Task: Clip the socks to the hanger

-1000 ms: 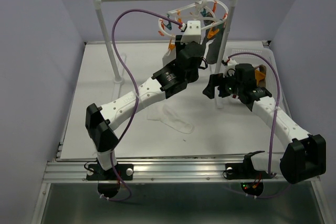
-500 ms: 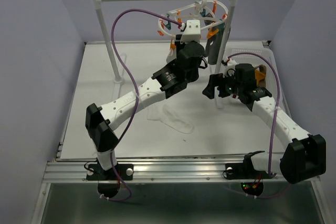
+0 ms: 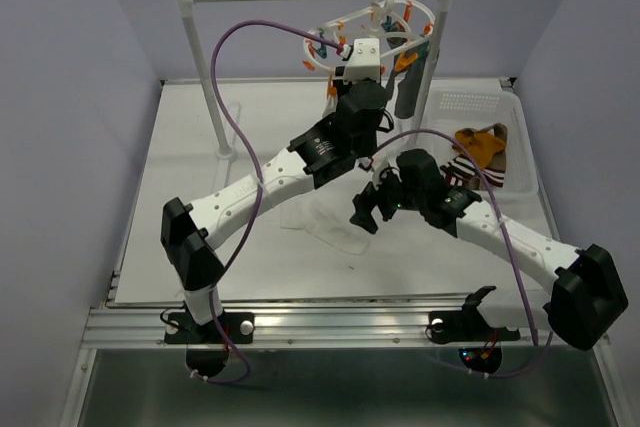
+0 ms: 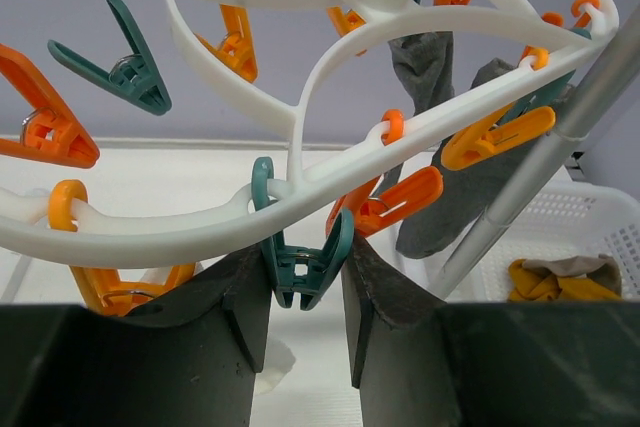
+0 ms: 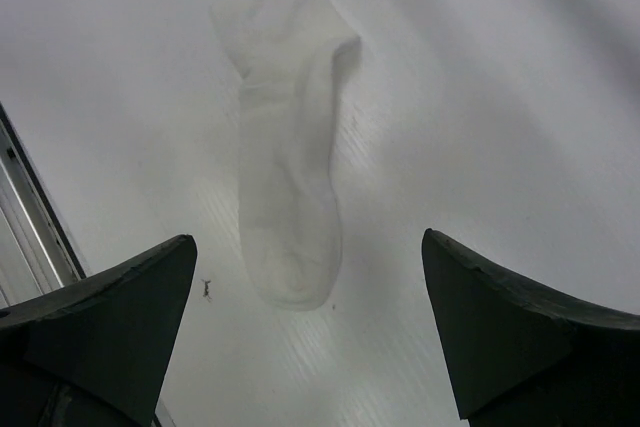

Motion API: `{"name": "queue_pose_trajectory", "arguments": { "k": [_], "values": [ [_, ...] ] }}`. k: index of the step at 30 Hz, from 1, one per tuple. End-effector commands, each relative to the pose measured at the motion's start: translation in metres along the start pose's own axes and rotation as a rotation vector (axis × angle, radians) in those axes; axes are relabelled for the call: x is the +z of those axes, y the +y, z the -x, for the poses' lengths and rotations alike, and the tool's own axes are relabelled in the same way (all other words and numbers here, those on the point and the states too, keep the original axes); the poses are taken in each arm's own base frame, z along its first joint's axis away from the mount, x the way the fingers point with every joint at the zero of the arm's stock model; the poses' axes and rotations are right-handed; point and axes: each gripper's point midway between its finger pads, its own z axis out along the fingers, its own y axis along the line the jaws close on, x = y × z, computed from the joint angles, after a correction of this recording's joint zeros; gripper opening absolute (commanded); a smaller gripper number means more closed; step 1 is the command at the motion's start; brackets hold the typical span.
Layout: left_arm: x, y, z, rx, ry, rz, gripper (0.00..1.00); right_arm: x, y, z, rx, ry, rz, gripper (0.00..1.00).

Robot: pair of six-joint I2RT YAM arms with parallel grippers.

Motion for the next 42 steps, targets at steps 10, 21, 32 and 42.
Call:
{"name": "queue_pose_trajectory", "arguments": {
  "k": [10, 21, 32, 42],
  "values": [
    [-0.024, 0.026, 0.046, -0.205, -0.057, 0.027, 0.00, 0.083, 0.096, 0.016, -0.581, -0.105, 0.170, 1.00],
    [-0.029, 0.037, 0.044, -0.192, -0.049, 0.048, 0.00, 0.157, 0.095, 0.034, -0.728, -0.139, 0.106, 0.99],
    [-0.030, 0.043, 0.044, -0.144, -0.041, 0.038, 0.00, 0.195, 0.082, 0.003, -0.855, -0.038, 0.106, 0.95],
    [-0.028, 0.043, 0.044, -0.121, -0.038, 0.048, 0.00, 0.215, 0.079, -0.008, -0.822, 0.002, 0.105, 0.46]
  ]
}}
